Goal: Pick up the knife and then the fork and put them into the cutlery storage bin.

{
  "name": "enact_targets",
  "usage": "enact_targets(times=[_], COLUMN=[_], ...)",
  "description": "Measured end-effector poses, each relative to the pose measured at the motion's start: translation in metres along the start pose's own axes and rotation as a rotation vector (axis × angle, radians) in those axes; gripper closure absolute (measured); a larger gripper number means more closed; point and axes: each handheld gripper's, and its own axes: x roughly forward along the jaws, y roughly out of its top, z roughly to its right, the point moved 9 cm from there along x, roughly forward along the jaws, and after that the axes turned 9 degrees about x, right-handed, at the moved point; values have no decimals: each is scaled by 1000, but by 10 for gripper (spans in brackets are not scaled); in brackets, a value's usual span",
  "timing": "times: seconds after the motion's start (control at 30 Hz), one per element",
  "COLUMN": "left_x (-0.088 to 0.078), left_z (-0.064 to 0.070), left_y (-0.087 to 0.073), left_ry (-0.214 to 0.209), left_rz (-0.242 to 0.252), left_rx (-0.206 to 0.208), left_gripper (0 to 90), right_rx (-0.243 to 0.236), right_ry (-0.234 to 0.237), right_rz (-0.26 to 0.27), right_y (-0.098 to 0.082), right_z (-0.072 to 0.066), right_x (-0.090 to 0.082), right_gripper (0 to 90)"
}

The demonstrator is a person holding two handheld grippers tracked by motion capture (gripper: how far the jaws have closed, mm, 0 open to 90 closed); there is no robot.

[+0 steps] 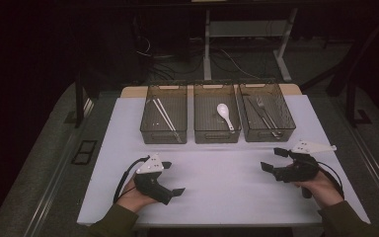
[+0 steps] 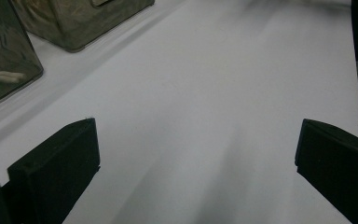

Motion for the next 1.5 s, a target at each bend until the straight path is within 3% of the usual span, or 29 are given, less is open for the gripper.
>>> enact_targets(times=[0.5, 0.9, 1.23, 1.5], left_x=[0, 0, 0, 1], left_z=[2, 3, 4, 5], left_y=[0, 1, 1, 0], left_ry=[-4, -11, -11, -14], left_rz=[0, -2, 0, -5], left_rx=[3, 5, 2, 2], left_gripper=[0, 0, 0, 0], right_rx=[-7, -51, -52, -56], right_ry=[36, 66, 85, 79], right_rz=[-6, -17, -102, -91], right_y=[-17, -32, -46, -45], right_z=[-13, -19, -22, -22], right_x=[-8, -8, 0, 0], right_gripper=[195, 187, 119, 119])
